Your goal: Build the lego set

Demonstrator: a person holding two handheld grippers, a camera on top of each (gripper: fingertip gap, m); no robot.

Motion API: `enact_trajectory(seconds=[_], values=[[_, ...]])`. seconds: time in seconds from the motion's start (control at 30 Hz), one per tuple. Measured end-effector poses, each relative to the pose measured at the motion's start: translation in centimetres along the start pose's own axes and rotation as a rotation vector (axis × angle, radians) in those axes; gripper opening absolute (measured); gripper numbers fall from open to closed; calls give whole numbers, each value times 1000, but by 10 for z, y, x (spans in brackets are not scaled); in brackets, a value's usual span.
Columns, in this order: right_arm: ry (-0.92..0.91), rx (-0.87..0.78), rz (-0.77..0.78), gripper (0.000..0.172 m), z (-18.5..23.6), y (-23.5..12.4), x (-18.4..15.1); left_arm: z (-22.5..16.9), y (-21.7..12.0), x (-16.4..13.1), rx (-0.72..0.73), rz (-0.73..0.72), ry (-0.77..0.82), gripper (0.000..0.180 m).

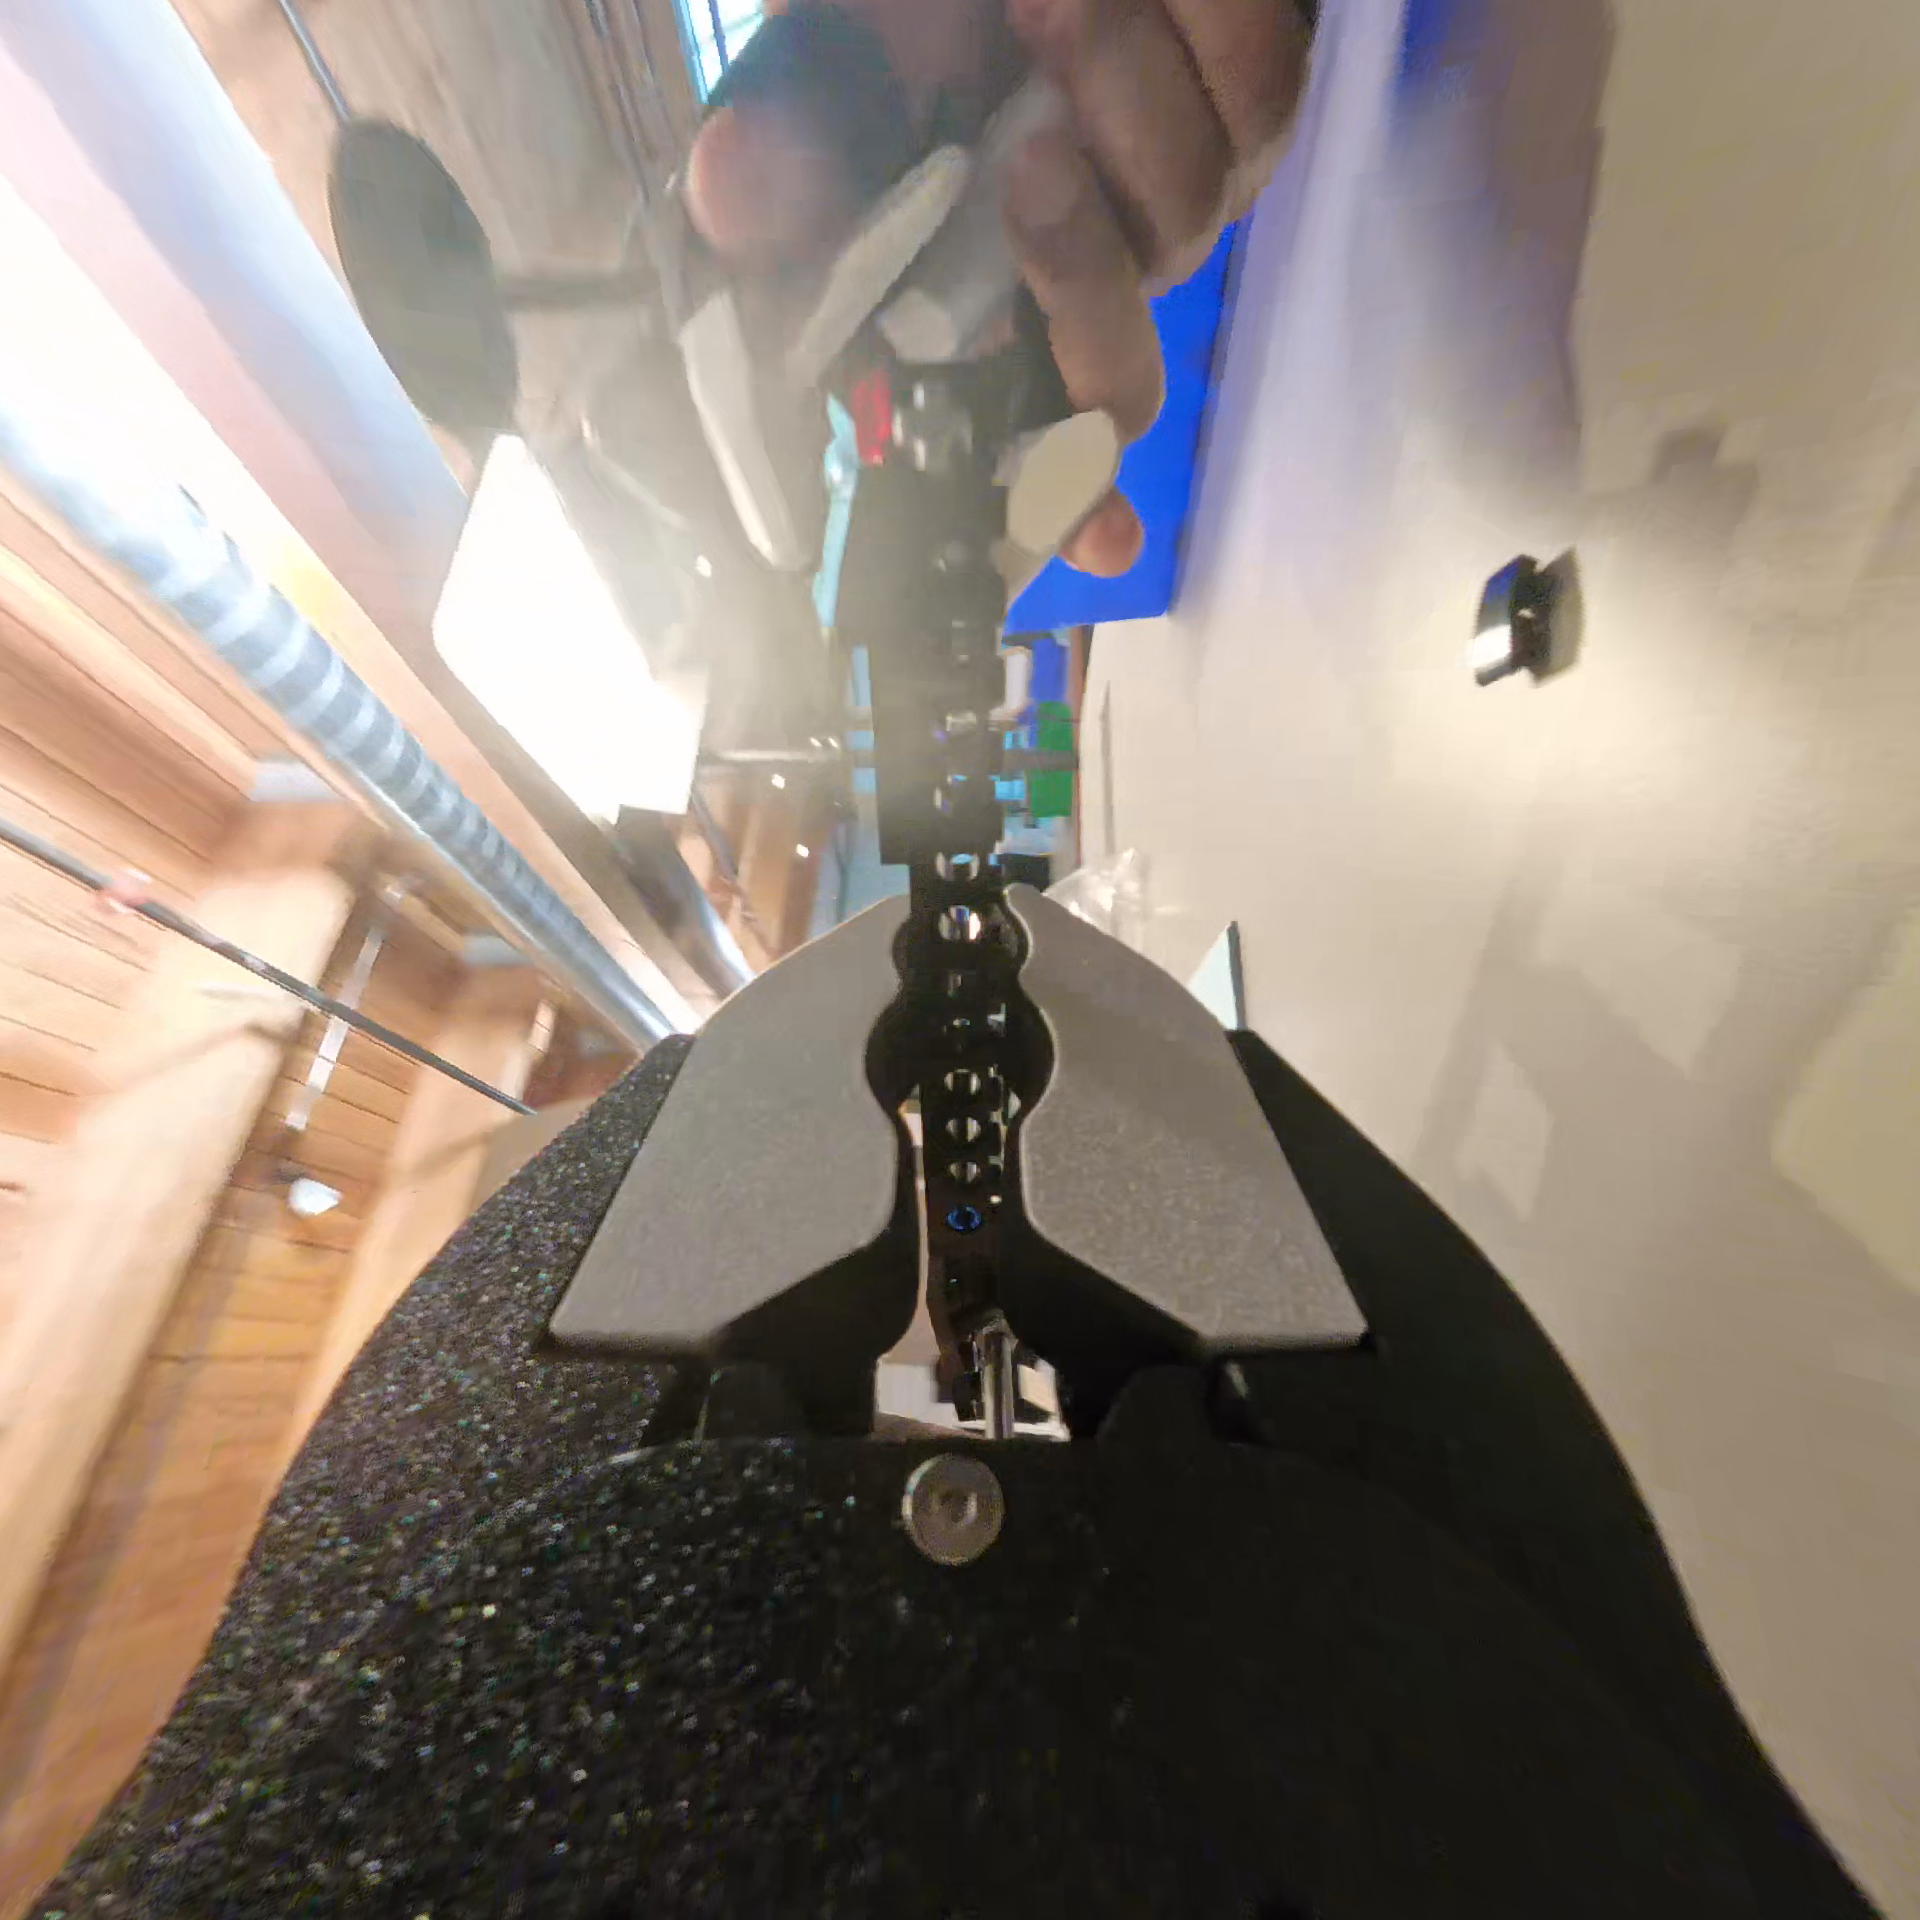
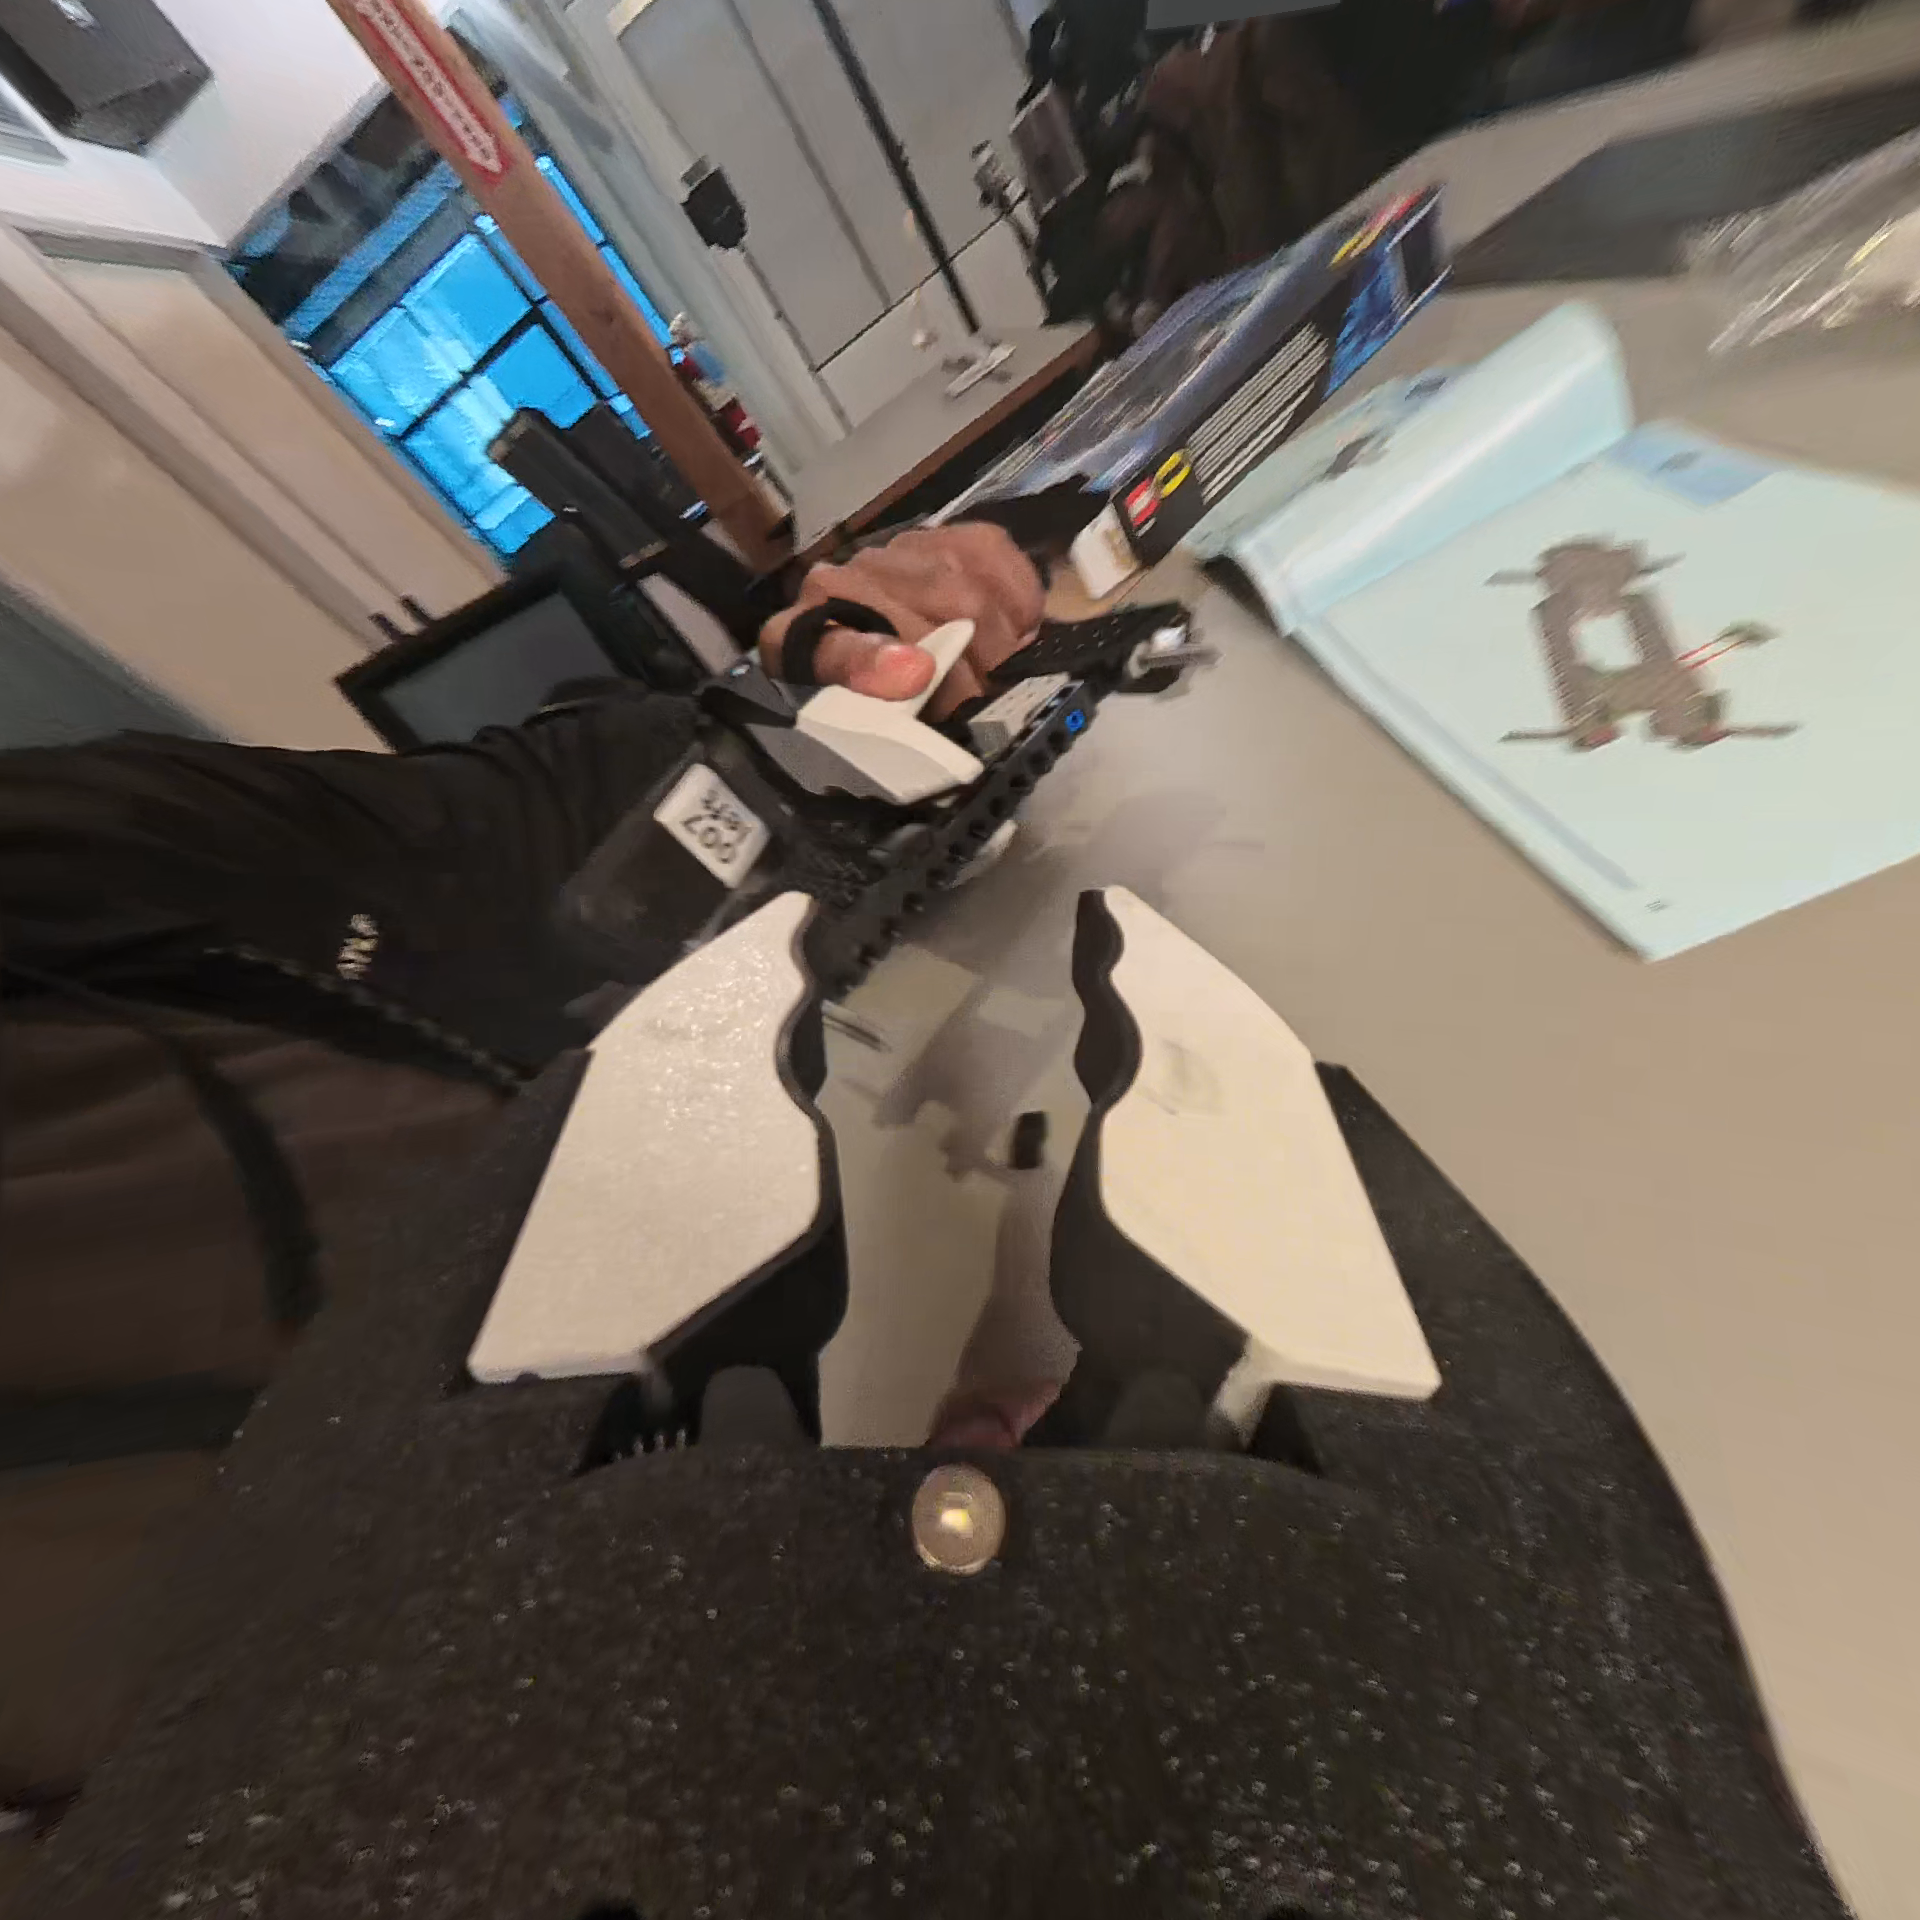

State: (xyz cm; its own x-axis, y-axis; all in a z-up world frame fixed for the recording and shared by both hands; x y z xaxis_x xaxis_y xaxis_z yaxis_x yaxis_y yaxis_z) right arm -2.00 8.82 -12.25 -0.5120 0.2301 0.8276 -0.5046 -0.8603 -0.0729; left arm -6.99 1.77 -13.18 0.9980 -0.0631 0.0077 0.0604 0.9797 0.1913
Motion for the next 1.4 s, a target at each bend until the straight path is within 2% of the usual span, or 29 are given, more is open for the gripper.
enact_trajectory(seconds=[0.1,0.17,0.33,0.43,0.63,0.83,1.0,1.07,1.13,1.33,1.4], values=[[-166,-126,-38,42,-7,-13,10,12,0,-8,41,14,-136,9],[-210,-188,-41,41,-11,-16,12,22,-2,-10,107,1,-162,9],[-260,-259,26,37,-13,-2,-3,43,-9,-7,327,-24,-21,10],[-278,-316,82,33,-15,6,-14,50,-12,1,407,-47,32,10],[-222,-376,119,31,-21,7,-22,48,-13,17,412,-112,17,10],[-176,-353,93,30,-22,5,-21,51,-13,27,412,-154,-27,10],[-218,-314,62,33,-15,6,-17,51,-15,28,380,-163,-77,10],[-296,-295,45,35,-9,8,-13,48,-16,29,336,-174,-114,10],[-439,-310,44,36,-2,8,-8,37,-16,31,229,-187,-154,10],[-1068,-443,120,34,13,11,-9,20,-21,37,108,-235,-251,10],[-1221,-455,112,33,22,16,-9,14,-22,40,82,-252,-259,10]])
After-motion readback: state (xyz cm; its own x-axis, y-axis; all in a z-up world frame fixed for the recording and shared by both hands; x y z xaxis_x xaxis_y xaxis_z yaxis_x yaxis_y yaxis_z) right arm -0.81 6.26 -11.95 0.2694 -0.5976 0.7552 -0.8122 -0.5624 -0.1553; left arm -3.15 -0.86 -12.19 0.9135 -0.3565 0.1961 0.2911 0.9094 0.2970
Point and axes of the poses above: each gripper's, where its closed fingertips meet, y out along the fingers, x out of its top, z = x × y across the jaws, the point moved 3 cm from there along -y, back along the fingers, and after that the axes turned 8 degrees about x, right-handed, at the moved point
